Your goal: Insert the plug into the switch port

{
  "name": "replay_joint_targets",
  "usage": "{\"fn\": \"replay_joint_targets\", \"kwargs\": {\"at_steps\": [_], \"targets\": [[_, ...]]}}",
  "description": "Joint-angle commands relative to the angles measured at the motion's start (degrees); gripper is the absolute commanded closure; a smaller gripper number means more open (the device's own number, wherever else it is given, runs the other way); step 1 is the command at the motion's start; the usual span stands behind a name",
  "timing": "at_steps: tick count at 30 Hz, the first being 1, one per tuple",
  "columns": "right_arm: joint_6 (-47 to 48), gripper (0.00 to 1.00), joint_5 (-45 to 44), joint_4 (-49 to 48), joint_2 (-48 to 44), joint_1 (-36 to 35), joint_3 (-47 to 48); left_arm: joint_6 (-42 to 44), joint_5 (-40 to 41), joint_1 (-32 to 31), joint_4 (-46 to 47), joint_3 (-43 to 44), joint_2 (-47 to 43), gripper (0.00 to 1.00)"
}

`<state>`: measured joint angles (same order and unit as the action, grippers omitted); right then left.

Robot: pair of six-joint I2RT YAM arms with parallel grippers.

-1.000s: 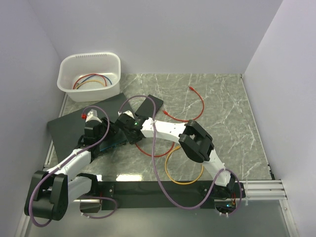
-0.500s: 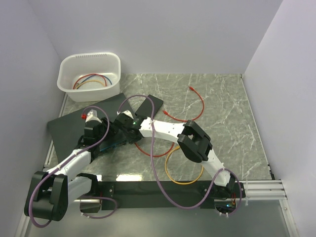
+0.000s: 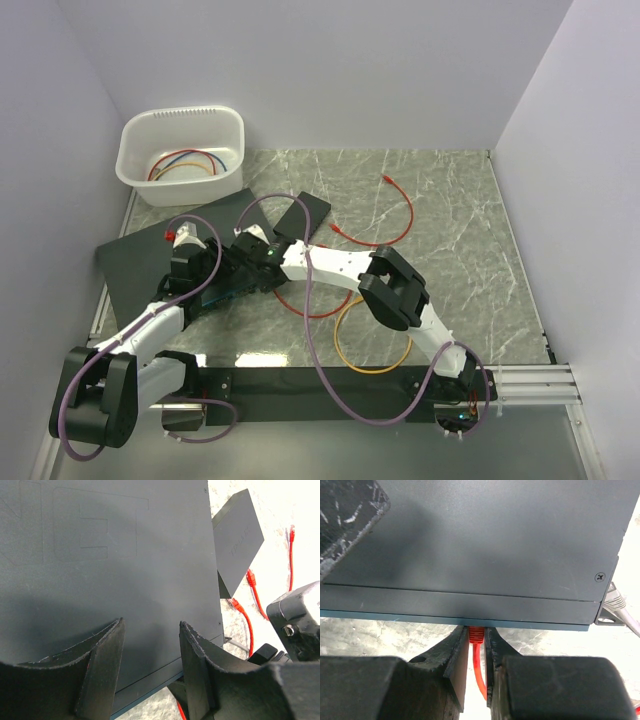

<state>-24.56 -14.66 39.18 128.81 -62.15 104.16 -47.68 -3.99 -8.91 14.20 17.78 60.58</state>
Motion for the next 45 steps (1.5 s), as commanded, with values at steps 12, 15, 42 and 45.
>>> {"fn": "replay_joint_targets", "kwargs": {"at_steps": [12,15,42,45], "targets": [[3.46,1.0,-13.03,-26.78,3.73,6.34,4.39,0.75,0.74,0.29,-3.56,2.61,0.77,0.47],[2.58,1.0,-13.03,-29.76,2.07,6.87,2.72,0.84,0.91,0.29,-4.7,3.31,0.25,0.46],[0.65,0.34,-12.06,-38.39,-22.63,3.7,-26.44,0.39,1.26,0.29,-9.98,6.3,-3.71,0.44],[0.3,0.28,-11.01,-38.48,-27.2,3.88,-28.92,0.4,1.7,0.29,-10.42,6.13,-4.15,0.44]]}}
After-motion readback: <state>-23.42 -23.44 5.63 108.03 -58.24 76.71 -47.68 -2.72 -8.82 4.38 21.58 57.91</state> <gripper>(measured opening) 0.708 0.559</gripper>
